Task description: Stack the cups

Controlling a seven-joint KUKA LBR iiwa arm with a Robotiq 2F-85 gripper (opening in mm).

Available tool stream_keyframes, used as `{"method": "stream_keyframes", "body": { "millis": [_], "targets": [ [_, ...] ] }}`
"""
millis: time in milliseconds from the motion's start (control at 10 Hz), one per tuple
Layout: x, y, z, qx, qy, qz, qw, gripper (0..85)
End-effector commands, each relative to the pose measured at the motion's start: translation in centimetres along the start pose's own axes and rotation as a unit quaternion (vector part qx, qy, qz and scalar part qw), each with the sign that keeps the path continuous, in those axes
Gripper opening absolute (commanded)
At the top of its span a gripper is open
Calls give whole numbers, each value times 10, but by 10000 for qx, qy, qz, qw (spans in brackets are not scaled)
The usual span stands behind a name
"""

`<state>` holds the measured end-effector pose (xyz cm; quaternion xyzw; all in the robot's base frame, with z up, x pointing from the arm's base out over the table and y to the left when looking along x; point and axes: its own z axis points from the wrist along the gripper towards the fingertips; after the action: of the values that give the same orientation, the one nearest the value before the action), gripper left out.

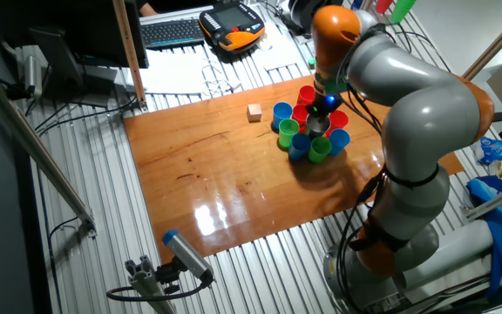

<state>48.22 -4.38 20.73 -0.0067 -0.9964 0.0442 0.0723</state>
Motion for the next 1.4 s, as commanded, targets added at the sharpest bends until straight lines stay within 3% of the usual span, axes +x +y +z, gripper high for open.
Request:
{"method": "stream_keyframes", "body": {
  "millis": [0, 100, 200, 300, 600, 800, 900, 1000, 1100, 1300],
  "targets": [
    [1, -2, 1, 6, 15, -21, 10000, 170],
    [1, -3, 2, -17, 15, -40, 10000, 170],
    [0, -2, 1, -93, 23, -74, 9999, 0],
    [0, 0, 0, -282, 10, -41, 9996, 0],
    [0, 0, 0, -316, 131, 110, 9994, 0],
    [0, 0, 0, -586, 135, 289, 9978, 0],
    [0, 0, 0, -773, 59, 259, 9967, 0],
    [0, 0, 0, -780, 62, 188, 9968, 0],
    [0, 0, 0, -581, 143, 29, 9982, 0],
    [0, 0, 0, -348, 307, -139, 9988, 0]
  ]
}}
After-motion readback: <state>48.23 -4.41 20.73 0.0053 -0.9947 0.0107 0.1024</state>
